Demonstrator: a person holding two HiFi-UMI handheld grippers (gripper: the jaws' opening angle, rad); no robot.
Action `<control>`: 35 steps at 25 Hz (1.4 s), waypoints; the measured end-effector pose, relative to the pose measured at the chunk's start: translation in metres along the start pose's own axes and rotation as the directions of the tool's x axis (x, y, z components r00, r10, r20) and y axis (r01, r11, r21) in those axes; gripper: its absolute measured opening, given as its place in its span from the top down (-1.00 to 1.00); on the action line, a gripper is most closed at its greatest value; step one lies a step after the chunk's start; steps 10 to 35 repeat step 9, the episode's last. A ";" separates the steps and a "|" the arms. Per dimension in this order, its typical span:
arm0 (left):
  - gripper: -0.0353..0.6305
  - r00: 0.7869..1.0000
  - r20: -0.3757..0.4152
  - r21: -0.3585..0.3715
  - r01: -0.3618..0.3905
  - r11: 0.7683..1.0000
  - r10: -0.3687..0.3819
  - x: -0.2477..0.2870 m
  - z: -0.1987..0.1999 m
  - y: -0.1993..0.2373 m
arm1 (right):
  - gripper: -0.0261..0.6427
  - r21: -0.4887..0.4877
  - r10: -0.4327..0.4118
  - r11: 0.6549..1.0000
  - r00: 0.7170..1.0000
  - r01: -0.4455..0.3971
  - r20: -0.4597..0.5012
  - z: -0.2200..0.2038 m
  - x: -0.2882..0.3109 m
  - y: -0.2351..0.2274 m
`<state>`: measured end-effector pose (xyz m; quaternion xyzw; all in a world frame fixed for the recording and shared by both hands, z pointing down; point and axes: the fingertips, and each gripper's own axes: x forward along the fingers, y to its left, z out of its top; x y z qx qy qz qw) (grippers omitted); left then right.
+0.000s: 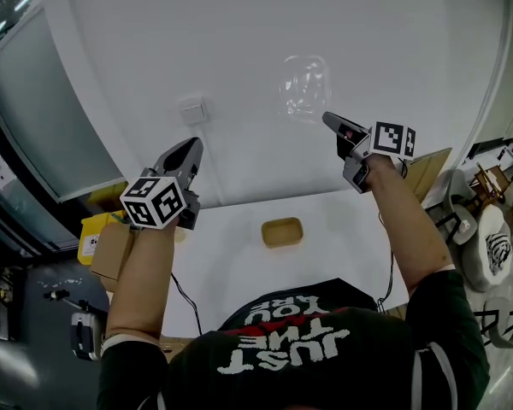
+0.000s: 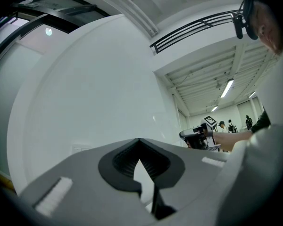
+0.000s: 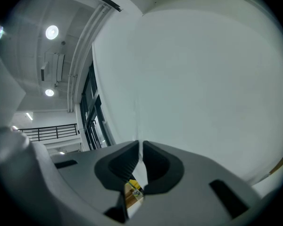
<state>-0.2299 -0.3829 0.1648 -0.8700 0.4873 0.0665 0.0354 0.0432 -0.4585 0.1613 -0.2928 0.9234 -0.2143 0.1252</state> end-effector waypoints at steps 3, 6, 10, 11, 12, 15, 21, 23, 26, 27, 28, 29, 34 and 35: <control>0.90 1.000 0.001 0.003 0.001 1.000 -0.001 0.000 0.000 -0.001 | 0.83 -0.002 0.001 1.000 1.000 -0.001 -0.001 0.001 0.000 0.002; 0.90 1.000 0.001 0.003 0.004 1.000 -0.004 0.000 0.001 -0.002 | 0.83 -0.003 0.003 1.000 1.000 -0.003 0.001 0.002 -0.001 0.004; 0.90 1.000 0.001 0.006 0.004 1.000 -0.004 -0.001 0.001 -0.003 | 0.83 -0.006 0.005 1.000 1.000 -0.005 0.002 0.002 0.000 0.004; 0.90 1.000 0.001 0.006 0.004 1.000 -0.004 -0.001 0.001 -0.003 | 0.83 -0.006 0.005 1.000 1.000 -0.005 0.002 0.002 0.000 0.004; 0.90 1.000 0.001 0.006 0.004 1.000 -0.004 -0.001 0.001 -0.003 | 0.83 -0.006 0.005 1.000 1.000 -0.005 0.002 0.002 0.000 0.004; 0.90 1.000 0.001 0.006 0.004 1.000 -0.004 -0.001 0.001 -0.003 | 0.83 -0.006 0.005 1.000 1.000 -0.005 0.002 0.002 0.000 0.004; 0.90 1.000 0.001 0.006 0.004 1.000 -0.004 -0.001 0.001 -0.003 | 0.83 -0.006 0.005 1.000 1.000 -0.005 0.002 0.002 0.000 0.004; 0.90 1.000 0.001 0.006 0.004 1.000 -0.004 -0.001 0.001 -0.003 | 0.83 -0.006 0.005 1.000 1.000 -0.005 0.002 0.002 0.000 0.004; 0.90 1.000 0.001 0.006 0.004 1.000 -0.004 -0.001 0.001 -0.003 | 0.83 -0.006 0.005 1.000 1.000 -0.005 0.002 0.002 0.000 0.004; 0.90 1.000 0.001 0.006 0.004 1.000 -0.004 -0.001 0.001 -0.003 | 0.83 -0.006 0.005 1.000 1.000 -0.005 0.002 0.002 0.000 0.004; 0.90 1.000 0.001 0.006 0.004 1.000 -0.004 -0.001 0.001 -0.003 | 0.83 -0.006 0.005 1.000 1.000 -0.005 0.002 0.002 0.000 0.004; 0.90 1.000 0.001 0.006 0.004 1.000 -0.004 -0.001 0.001 -0.003 | 0.83 -0.006 0.005 1.000 1.000 -0.005 0.002 0.002 0.000 0.004; 0.90 1.000 0.001 0.006 0.004 1.000 -0.004 -0.001 0.001 -0.003 | 0.83 -0.006 0.005 1.000 1.000 -0.005 0.002 0.002 0.000 0.004; 0.90 1.000 0.001 0.006 0.004 1.000 -0.004 -0.001 0.001 -0.003 | 0.83 -0.006 0.005 1.000 1.000 -0.005 0.002 0.002 0.000 0.004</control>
